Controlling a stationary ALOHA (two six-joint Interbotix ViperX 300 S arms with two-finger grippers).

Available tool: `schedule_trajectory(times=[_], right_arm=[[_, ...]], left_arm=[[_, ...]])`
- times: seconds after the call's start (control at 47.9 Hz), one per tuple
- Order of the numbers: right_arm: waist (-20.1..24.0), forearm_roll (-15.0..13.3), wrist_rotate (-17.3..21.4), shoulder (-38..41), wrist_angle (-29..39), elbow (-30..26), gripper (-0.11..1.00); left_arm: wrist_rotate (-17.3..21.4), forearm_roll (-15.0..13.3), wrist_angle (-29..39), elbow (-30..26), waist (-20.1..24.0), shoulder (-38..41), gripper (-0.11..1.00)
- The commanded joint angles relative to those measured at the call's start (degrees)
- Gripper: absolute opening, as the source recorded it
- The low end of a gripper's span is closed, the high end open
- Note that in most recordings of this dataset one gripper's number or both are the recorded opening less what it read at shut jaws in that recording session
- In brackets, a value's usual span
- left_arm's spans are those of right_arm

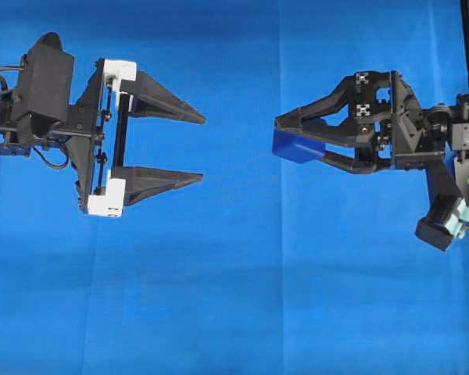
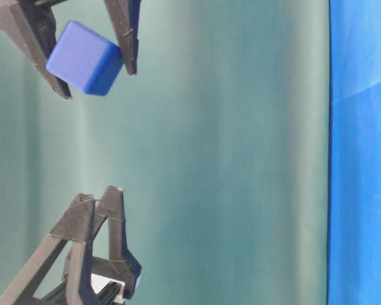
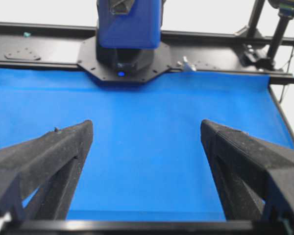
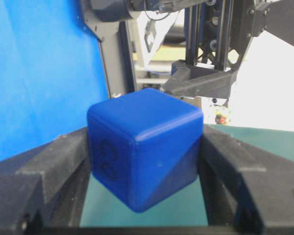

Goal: Handover the blue block to the right arm after grasping it with the left arm, then place it in the designated position.
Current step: 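Pull the blue cube rightward away from the left gripper with the right gripper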

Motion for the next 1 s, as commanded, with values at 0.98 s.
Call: schedule_trajectory(times=[0.98], right_arm=[[0.88, 14.77, 54.76, -0.53, 1.32, -1.76, 0.46]], left_arm=[[0.09, 0.00, -0.18, -1.14, -1.23, -0.44, 0.93]])
